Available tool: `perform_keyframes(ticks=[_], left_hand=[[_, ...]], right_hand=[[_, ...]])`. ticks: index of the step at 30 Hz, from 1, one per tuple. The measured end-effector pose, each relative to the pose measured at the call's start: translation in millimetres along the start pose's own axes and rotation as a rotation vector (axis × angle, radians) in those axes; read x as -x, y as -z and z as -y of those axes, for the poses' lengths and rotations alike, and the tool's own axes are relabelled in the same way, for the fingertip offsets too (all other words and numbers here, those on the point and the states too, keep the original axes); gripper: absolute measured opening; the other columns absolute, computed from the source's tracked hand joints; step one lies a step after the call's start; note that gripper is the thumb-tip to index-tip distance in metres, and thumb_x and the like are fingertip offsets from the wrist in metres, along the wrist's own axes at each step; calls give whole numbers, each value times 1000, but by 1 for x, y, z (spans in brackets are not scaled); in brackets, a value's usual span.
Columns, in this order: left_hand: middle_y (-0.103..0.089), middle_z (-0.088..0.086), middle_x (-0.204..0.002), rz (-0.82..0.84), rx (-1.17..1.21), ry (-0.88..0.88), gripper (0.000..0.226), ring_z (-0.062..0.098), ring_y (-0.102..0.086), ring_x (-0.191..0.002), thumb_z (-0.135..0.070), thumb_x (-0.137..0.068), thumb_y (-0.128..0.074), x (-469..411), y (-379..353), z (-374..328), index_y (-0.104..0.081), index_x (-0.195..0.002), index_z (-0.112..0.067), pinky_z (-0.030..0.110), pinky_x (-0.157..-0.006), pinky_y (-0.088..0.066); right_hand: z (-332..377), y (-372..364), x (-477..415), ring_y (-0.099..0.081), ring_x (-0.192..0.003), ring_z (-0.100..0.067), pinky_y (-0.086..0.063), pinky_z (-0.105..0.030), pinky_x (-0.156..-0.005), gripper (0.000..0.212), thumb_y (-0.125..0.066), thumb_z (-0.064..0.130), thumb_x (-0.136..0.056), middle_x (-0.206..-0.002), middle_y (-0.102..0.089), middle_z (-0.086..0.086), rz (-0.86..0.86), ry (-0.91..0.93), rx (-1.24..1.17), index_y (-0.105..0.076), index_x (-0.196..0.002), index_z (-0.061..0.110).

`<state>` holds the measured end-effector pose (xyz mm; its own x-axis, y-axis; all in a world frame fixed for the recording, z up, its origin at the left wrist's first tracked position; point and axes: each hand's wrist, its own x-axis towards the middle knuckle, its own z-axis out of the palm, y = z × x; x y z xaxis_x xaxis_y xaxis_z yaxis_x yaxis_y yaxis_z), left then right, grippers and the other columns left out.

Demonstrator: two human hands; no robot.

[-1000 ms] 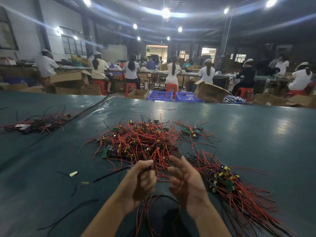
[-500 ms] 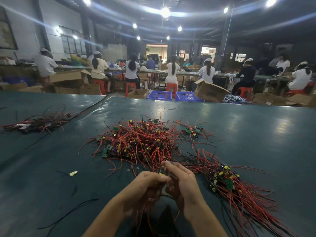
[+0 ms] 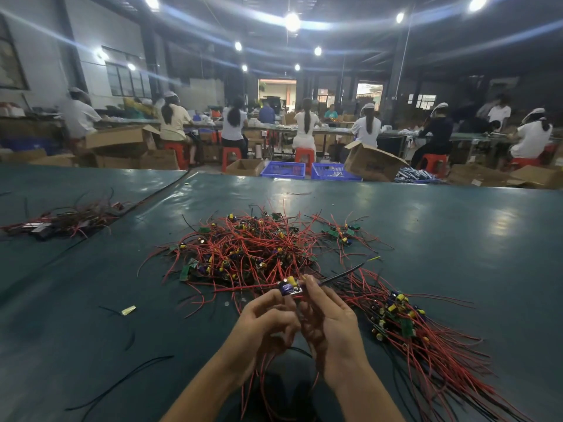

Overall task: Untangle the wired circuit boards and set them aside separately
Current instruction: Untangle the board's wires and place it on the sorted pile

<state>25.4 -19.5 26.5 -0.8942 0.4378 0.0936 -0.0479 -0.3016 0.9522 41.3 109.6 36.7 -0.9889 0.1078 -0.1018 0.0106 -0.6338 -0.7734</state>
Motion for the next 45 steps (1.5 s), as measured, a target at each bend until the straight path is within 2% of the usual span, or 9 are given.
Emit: perform_keyframes(ticks=[5,9,19,23,26,30,34,39,45], left_hand=[[-75,8,-80,-258,-129,-179,25,20,-72,-75,-38,-82,-63,-4,-7,3,-78,-81,-18,24,-64,-55],[-54,7,-50,-282,-216,-213,38,14,-50,-44,-35,-81,-59,-3,-9,0,-60,-50,-13,18,-47,-41],[-45,7,-44,-360,-278,-273,51,14,-40,-39,-13,-93,-54,-2,2,-6,-50,-43,-14,22,-45,-37],[-41,8,-43,-333,-288,-269,47,16,-37,-39,-15,-90,-57,-2,3,-8,-47,-44,-11,26,-47,-35],[-42,7,-43,-309,-272,-266,43,14,-38,-39,-28,-81,-60,-1,2,-8,-48,-42,-13,24,-47,-36],[-47,7,-45,-232,-263,-203,48,15,-42,-45,-38,-80,-68,-2,5,-8,-50,-43,-15,23,-52,-37],[-73,21,-90,-134,-160,-142,32,30,-70,-83,-36,-83,-62,-3,8,-10,-77,-87,-8,33,-76,-54],[-59,11,-57,-217,-188,-69,51,18,-50,-48,-63,-75,-58,-4,8,-10,-72,-66,-14,22,-49,-42],[-61,10,-59,-271,-212,-31,56,16,-51,-48,-58,-86,-44,-6,10,-9,-72,-67,-13,23,-48,-40]], right_hand=[[-5,-7,4,-73,-77,-33,-62,-40,-69,28,-79,27,-68,-92,-75,-22,-5,-26,142,-79,-88,7],[-7,-8,1,-67,-84,-40,-54,-53,-86,17,-72,17,-85,-94,-72,-28,-103,-26,143,-75,-88,1],[7,3,-5,-48,-45,-7,-34,-19,-39,14,-67,19,-90,-79,-73,-2,-209,27,108,-76,-83,11],[9,5,-7,-47,-43,-5,-31,-18,-36,34,-61,29,-95,-77,-75,-2,-282,98,111,-79,-71,12],[10,8,-9,-45,-43,-5,-34,-18,-35,36,-57,35,-97,-78,-73,-4,-325,137,37,-77,-83,9],[4,4,-4,-39,-44,-8,-31,-20,-39,42,-61,50,-84,-59,-56,2,-138,174,217,-79,-84,12],[-12,-15,8,-49,-49,-19,-37,-24,-47,37,-68,46,-76,-60,-61,-8,65,177,446,-78,-71,11],[0,-11,5,-60,-46,-10,-40,-19,-38,34,-59,27,-96,-68,-74,-6,-143,218,341,-77,-71,14],[27,17,-7,-61,-48,-4,-38,-16,-34,21,-60,25,-98,-66,-73,3,-496,177,5,-66,-83,11]])
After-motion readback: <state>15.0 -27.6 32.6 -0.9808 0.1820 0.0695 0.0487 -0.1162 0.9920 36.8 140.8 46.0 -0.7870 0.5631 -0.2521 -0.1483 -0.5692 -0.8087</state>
